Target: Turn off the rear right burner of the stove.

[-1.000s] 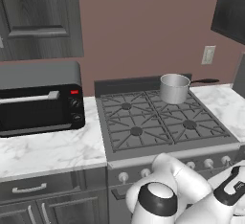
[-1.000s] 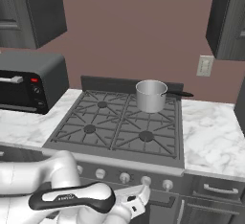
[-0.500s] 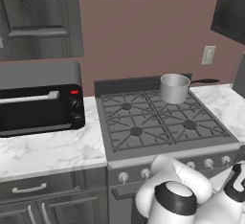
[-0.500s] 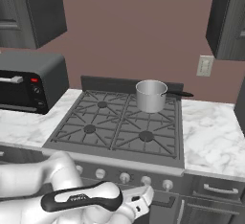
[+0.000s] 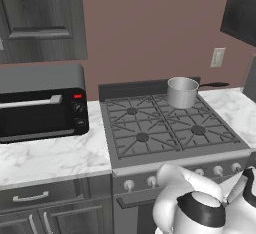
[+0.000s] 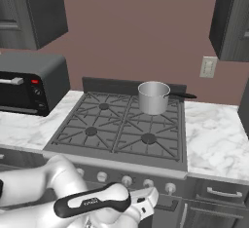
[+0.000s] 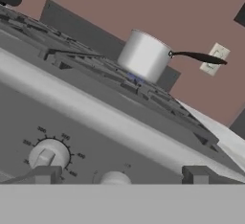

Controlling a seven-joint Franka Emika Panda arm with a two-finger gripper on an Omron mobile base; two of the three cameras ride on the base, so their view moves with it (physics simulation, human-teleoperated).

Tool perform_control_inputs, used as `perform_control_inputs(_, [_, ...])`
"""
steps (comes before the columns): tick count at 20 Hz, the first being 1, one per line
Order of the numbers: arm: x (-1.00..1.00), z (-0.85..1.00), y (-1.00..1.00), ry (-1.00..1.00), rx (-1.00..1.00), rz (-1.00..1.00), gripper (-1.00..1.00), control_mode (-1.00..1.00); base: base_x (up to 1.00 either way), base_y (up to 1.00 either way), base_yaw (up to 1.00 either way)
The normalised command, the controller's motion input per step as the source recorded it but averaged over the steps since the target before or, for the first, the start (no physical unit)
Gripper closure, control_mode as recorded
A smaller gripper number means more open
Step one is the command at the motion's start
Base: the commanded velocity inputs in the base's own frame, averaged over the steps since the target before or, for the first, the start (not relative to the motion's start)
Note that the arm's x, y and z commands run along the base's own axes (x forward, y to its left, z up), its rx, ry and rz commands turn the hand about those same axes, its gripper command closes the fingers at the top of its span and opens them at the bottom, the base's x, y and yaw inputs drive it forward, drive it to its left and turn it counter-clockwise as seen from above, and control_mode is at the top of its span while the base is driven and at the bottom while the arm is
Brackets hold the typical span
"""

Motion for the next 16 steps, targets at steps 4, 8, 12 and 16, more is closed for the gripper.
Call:
perform_control_inputs(4, [0.17, -0.13, 0.00, 0.00, 0.00, 0.00, -1.00, -1.00, 0.00, 0.00, 0.00])
perform_control_inputs(8, [0.15, -0.09, 0.00, 0.00, 0.00, 0.00, -1.00, -1.00, 0.00, 0.00, 0.00])
perform_control_inputs(12, [0.12, -0.09, 0.00, 0.00, 0.00, 0.00, -1.00, -1.00, 0.00, 0.00, 0.00])
perform_control_inputs(16, [0.05, -0.23, 0.00, 0.00, 0.00, 0.00, -1.00, -1.00, 0.00, 0.00, 0.00])
